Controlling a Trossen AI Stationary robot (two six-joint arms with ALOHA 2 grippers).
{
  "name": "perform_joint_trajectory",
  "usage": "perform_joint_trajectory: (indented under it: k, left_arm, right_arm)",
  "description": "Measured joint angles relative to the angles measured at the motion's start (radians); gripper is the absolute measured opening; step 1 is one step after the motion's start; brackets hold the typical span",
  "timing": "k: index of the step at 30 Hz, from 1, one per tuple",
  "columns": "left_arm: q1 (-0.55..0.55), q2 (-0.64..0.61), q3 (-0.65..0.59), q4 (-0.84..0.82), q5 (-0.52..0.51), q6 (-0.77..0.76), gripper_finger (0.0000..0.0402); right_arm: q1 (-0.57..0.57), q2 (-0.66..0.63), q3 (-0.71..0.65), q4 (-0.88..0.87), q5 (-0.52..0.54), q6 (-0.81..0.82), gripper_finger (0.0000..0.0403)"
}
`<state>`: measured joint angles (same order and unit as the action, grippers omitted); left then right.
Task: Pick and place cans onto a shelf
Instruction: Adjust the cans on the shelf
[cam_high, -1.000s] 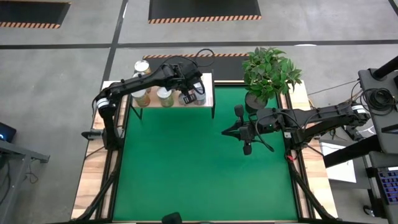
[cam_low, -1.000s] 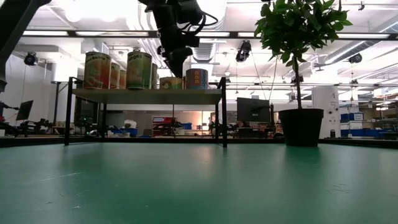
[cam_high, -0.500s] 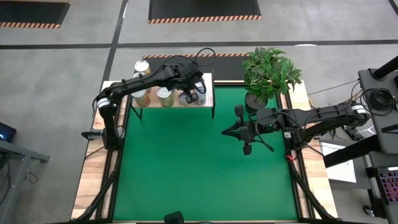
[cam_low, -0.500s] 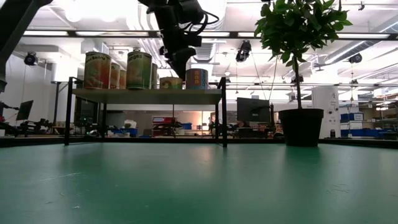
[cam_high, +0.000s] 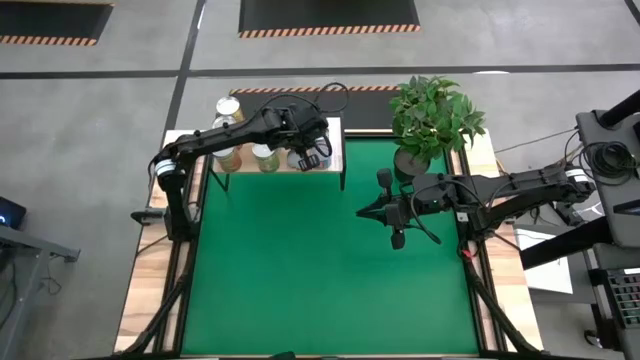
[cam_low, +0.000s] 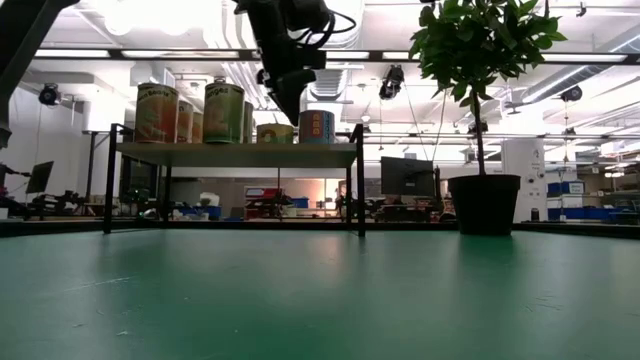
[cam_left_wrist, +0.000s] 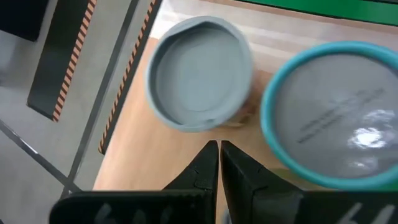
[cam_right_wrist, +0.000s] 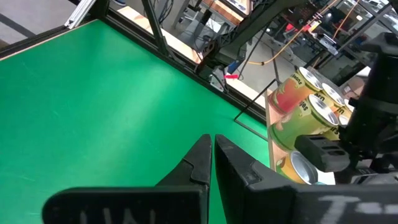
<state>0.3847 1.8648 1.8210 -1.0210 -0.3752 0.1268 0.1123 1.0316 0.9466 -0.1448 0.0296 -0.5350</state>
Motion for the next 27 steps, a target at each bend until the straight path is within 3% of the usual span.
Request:
perform_joint_trajectory:
  k: [12, 27]
  left_arm:
    - [-0.046, 0.000, 0.000, -0.002, 0.001, -0.001, 0.0001]
    - [-0.010, 0.000, 0.000, 0.009, -0.056, 0.037, 0.0001]
  right_arm:
    - [0.000, 0.000, 0.000, 0.000, 0.000, 0.000, 0.0009]
    - [0.000, 0.000, 0.000, 0.000, 0.000, 0.001, 0.0009]
